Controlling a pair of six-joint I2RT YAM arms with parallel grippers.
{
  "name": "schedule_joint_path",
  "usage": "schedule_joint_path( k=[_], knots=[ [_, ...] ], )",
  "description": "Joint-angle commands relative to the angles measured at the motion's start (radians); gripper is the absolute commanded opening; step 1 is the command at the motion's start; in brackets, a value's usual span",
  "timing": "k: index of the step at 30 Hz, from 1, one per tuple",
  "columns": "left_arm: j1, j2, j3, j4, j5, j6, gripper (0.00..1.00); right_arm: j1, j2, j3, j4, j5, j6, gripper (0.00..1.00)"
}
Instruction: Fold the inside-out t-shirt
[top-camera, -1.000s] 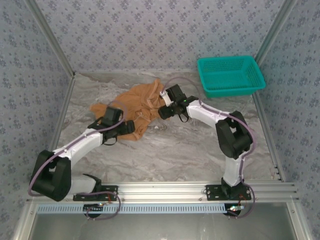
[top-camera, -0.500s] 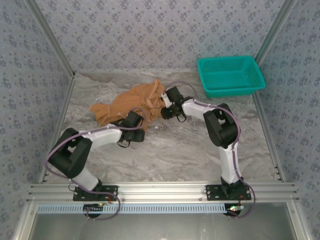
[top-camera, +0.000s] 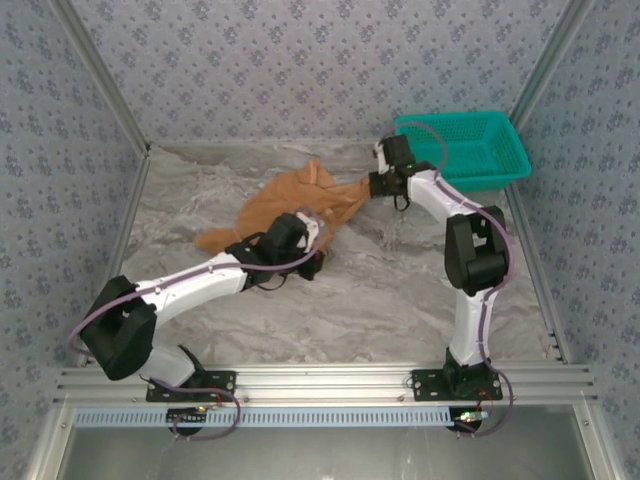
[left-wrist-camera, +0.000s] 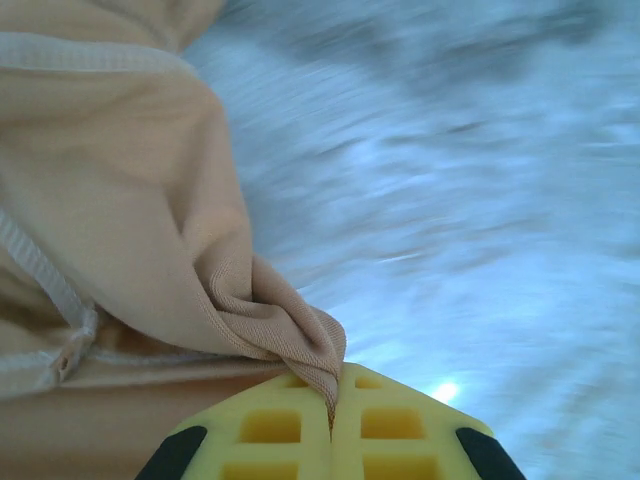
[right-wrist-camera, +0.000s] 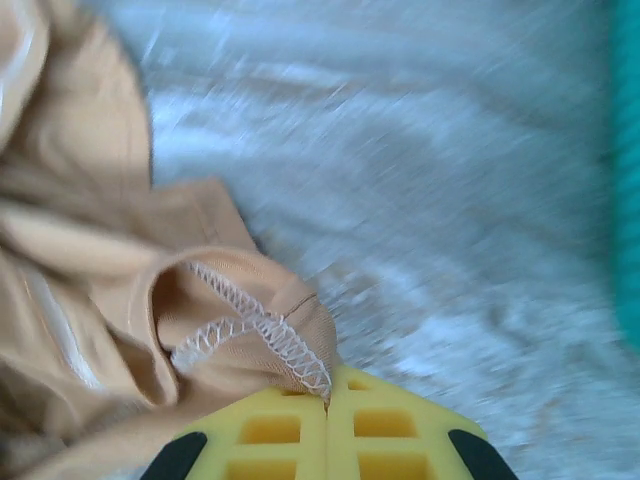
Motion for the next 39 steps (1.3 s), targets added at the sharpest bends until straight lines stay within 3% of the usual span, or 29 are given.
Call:
schedule_joint_path(
  k=[1, 5, 8, 10, 12, 14, 20, 27, 34, 37, 39],
  knots=[
    [-0.088, 0.012, 0.101, 0.018, 0.097, 0.078, 0.01, -0.025, 0.03, 0.087, -0.108, 0.037, -0.021, 0.0],
    [-0.125, 0.097, 0.174, -0.027, 0.072, 0.104, 0.02, -0.043, 0.044, 0.106, -0.127, 0.033, -0.034, 0.01],
    [-0.147, 0.169, 0.195, -0.036, 0.094, 0.112, 0.1, -0.062, 0.063, 0.121, -0.166, 0.042, -0.033, 0.09],
    [-0.155, 0.198, 0.21, -0.052, 0.102, 0.112, 0.22, -0.07, 0.065, 0.115, -0.19, 0.058, -0.033, 0.22],
    [-0.155, 0.191, 0.202, -0.059, 0.109, 0.116, 0.44, -0.074, 0.041, 0.079, -0.196, 0.073, -0.023, 0.38],
    [-0.155, 0.157, 0.183, -0.062, 0.104, 0.125, 0.58, -0.075, -0.005, 0.023, -0.197, 0.078, 0.0, 0.48],
    [-0.163, 0.046, 0.046, -0.096, 0.113, 0.144, 0.76, -0.076, -0.21, -0.258, -0.197, 0.069, 0.126, 0.67],
    [-0.368, 0.078, 0.018, -0.139, -0.065, 0.361, 0.73, -0.133, -0.407, -0.579, -0.187, -0.041, 0.235, 0.68],
    [-0.435, 0.288, 0.105, -0.284, -0.089, 0.503, 0.7, -0.185, -0.369, -0.67, -0.115, -0.197, 0.265, 0.62],
    [-0.436, 0.358, 0.127, -0.332, -0.144, 0.502, 0.57, -0.192, -0.354, -0.696, -0.08, -0.2, 0.272, 0.46],
    [-0.432, 0.378, 0.131, -0.347, -0.184, 0.502, 0.36, -0.2, -0.368, -0.705, -0.057, -0.2, 0.28, 0.3]
  ],
)
